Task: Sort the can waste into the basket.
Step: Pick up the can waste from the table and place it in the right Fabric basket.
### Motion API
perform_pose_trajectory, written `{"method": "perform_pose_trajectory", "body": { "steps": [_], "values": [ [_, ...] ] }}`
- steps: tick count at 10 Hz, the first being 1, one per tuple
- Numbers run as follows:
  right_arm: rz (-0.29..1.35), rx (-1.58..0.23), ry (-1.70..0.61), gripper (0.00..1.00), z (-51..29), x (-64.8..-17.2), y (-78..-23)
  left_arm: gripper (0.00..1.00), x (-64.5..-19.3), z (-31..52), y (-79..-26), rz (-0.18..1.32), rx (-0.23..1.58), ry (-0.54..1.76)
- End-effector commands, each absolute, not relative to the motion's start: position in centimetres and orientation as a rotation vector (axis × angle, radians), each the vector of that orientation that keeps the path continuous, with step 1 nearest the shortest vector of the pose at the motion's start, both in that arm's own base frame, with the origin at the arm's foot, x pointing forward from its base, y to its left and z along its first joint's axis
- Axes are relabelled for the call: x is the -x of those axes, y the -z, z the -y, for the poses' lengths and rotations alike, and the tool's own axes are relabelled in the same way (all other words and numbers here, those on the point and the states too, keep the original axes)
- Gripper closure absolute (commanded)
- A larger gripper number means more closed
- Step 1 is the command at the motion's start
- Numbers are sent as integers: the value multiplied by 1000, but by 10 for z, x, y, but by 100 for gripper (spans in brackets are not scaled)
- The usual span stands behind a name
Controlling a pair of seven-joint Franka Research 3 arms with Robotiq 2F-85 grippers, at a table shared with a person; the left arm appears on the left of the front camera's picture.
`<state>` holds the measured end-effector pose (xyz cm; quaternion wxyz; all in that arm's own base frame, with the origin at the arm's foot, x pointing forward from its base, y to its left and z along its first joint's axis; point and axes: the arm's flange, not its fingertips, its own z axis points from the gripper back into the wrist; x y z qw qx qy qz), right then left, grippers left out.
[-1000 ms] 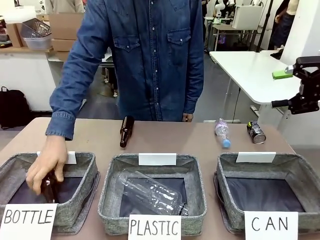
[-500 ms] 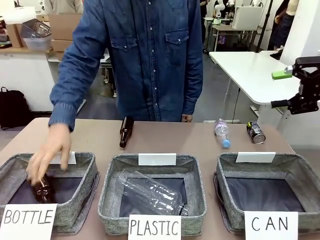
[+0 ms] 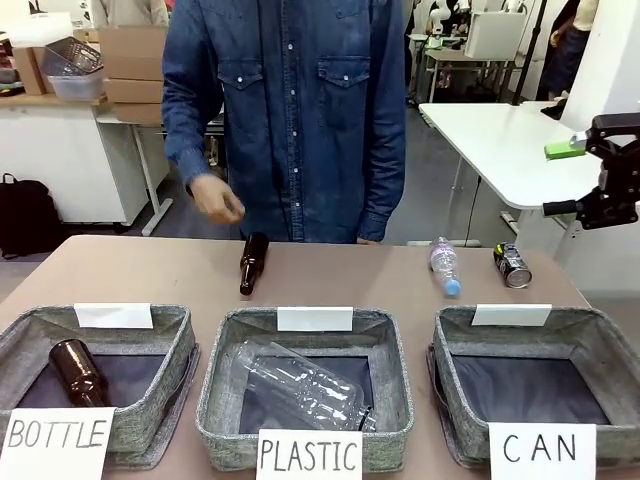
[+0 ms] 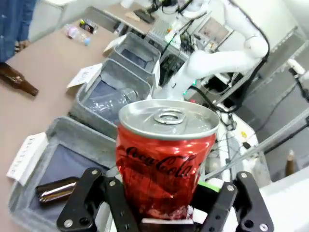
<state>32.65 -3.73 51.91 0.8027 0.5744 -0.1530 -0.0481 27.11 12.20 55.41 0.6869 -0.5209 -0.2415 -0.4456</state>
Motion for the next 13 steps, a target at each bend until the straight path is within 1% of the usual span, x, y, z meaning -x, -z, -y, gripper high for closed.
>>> {"method": "perform_pose_trajectory", "body": {
  "steps": [1, 3, 4, 5, 6, 8, 9, 10, 11, 13],
  "values": [
    [323, -1189, 71, 0, 42, -320, -519, 100, -284, -25, -541, 466, 1042, 1069],
    [356, -1111, 125, 0, 69, -300, -518, 100, -305, 81, -531, 446, 906, 1160],
    [367, -1078, 147, 0, 87, -284, -513, 100, -315, 130, -531, 535, 796, 1137],
    [342, -999, 216, 0, 107, -267, -499, 100, -323, 184, -533, 566, 748, 1176],
    [331, -916, 294, 0, 127, -253, -487, 100, -332, 234, -532, 577, 668, 1238],
    [325, -847, 335, 0, 160, -231, -468, 100, -341, 330, -515, 596, 443, 1414],
    [307, -814, 329, 0, 173, -222, -459, 100, -334, 372, -502, 566, 411, 1490],
    [331, -833, 375, 0, 179, -226, -451, 100, -320, 388, -486, 445, 454, 1503],
    [325, -836, 336, 0, 186, -238, -482, 100, -306, 353, -515, 614, 497, 1465],
    [325, -836, 336, 0, 186, -238, -482, 100, -306, 353, -515, 614, 497, 1465]
  ]
}}
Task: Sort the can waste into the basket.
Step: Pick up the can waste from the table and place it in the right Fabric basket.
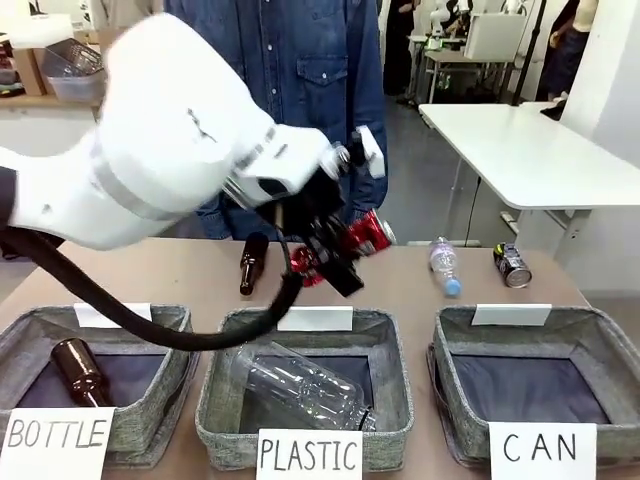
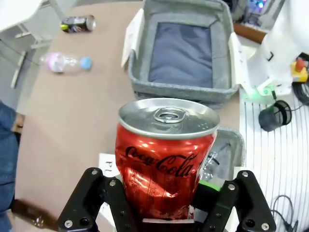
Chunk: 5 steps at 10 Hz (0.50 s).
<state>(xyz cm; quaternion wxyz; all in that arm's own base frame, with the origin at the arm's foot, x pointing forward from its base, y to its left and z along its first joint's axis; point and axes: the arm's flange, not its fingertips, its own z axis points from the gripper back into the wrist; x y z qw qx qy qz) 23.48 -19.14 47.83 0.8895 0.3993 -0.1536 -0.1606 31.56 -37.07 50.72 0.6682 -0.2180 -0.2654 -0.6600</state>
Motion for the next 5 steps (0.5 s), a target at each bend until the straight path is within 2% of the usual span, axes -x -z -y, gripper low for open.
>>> {"method": "perform_pose_trajectory", "body": {
  "steps": [1, 3, 5],
  "values": [
    [325, -836, 336, 0, 186, -238, -482, 100, -306, 353, -515, 614, 497, 1465],
    [325, -836, 336, 0, 186, -238, -482, 100, -314, 395, -502, 614, 555, 1531],
    [325, -836, 336, 0, 186, -238, -482, 100, -327, 489, -509, 572, 659, 1653]
  ]
}}
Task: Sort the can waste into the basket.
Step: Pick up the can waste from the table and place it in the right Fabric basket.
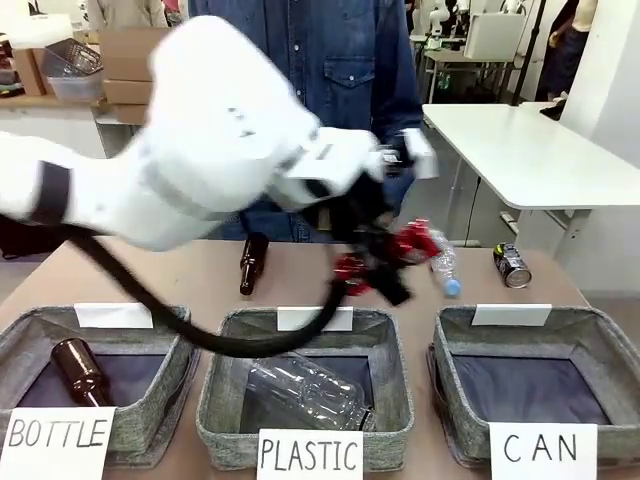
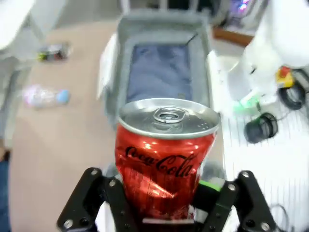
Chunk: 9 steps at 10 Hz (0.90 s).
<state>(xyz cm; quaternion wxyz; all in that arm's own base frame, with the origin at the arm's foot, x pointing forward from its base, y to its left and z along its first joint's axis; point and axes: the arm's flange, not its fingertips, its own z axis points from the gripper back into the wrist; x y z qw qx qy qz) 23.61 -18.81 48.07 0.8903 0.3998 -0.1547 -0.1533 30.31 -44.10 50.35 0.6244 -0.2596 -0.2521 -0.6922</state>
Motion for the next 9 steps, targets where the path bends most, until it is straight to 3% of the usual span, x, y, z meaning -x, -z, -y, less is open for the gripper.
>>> {"method": "perform_pose_trajectory", "body": {
  "steps": [1, 4, 9],
  "values": [
    [325, -836, 336, 0, 186, -238, -482, 100, -330, 541, -510, 516, 604, 1703],
    [325, -836, 336, 0, 186, -238, -482, 100, -343, 634, -487, 419, 568, 1736],
    [325, -836, 336, 0, 186, -238, -482, 100, -350, 640, -465, 399, 538, 1701]
  ]
}}
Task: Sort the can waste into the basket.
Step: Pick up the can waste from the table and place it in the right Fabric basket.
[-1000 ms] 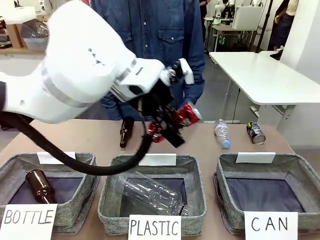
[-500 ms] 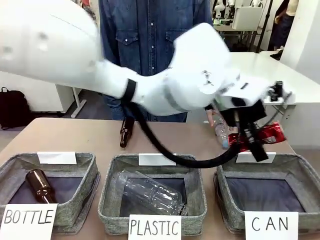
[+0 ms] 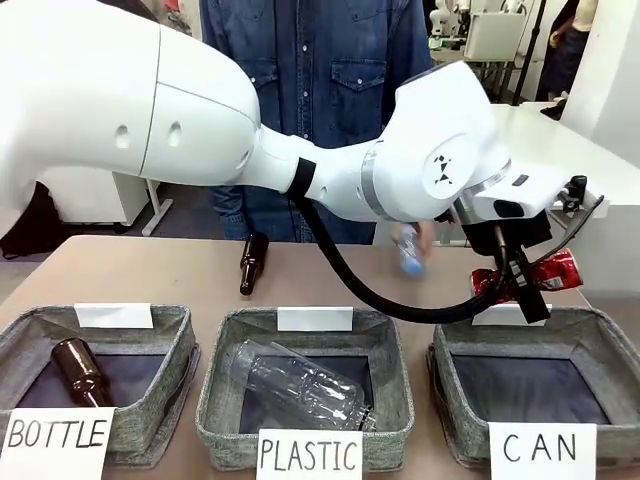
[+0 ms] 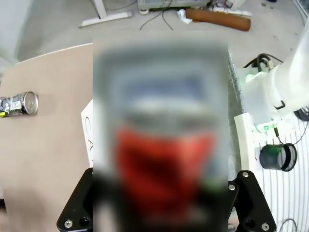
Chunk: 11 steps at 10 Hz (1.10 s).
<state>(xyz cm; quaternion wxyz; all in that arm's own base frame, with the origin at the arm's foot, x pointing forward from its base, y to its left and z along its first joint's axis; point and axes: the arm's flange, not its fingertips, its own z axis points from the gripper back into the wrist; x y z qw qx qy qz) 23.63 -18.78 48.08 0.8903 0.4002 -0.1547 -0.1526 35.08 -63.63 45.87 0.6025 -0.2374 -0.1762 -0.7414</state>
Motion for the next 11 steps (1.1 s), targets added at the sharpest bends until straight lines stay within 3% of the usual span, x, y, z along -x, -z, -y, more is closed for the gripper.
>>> {"method": "perform_pose_trajectory", "body": {
  "steps": [1, 2, 3, 4, 6, 7, 9, 11],
  "values": [
    [325, -836, 336, 0, 186, -238, -482, 93, -353, 643, -463, 391, 538, 1697],
    [325, -836, 336, 0, 186, -238, -482, 41, -353, 645, -460, 372, 535, 1709],
    [325, -836, 336, 0, 186, -238, -482, 34, -353, 645, -458, 365, 532, 1707],
    [325, -836, 336, 0, 186, -238, -482, 0, -352, 646, -457, 360, 533, 1707],
    [325, -836, 336, 0, 186, -238, -482, 0, -347, 646, -457, 356, 534, 1712],
    [325, -836, 336, 0, 186, -238, -482, 17, -345, 645, -458, 356, 533, 1716],
    [325, -836, 336, 0, 186, -238, -482, 0, -338, 644, -460, 354, 549, 1731],
    [325, -836, 336, 0, 186, -238, -482, 0, -316, 635, -469, 332, 603, 1747]
  ]
}}
